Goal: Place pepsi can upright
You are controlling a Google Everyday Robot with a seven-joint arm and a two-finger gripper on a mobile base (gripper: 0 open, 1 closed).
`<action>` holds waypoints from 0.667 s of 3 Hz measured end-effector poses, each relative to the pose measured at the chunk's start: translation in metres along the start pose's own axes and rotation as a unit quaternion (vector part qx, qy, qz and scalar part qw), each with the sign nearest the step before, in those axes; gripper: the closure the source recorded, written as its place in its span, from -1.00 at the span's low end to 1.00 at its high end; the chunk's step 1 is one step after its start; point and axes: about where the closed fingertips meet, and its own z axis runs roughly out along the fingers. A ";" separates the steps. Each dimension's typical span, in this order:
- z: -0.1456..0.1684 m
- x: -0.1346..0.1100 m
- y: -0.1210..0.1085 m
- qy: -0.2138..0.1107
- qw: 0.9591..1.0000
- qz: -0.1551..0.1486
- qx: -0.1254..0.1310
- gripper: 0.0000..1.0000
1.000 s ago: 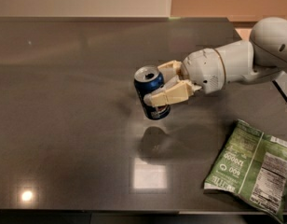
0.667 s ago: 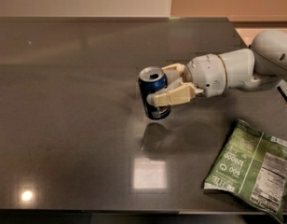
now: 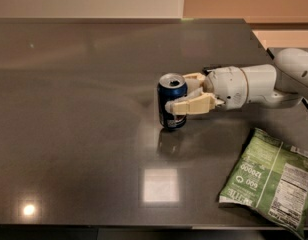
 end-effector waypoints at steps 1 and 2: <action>-0.005 0.005 -0.003 -0.019 1.000 -0.002 0.000 0.19; -0.008 0.007 -0.003 -0.033 0.999 -0.011 0.001 -0.43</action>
Offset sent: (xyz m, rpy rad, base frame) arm 0.0036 -0.0189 -0.0114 0.1035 -0.0350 -0.0150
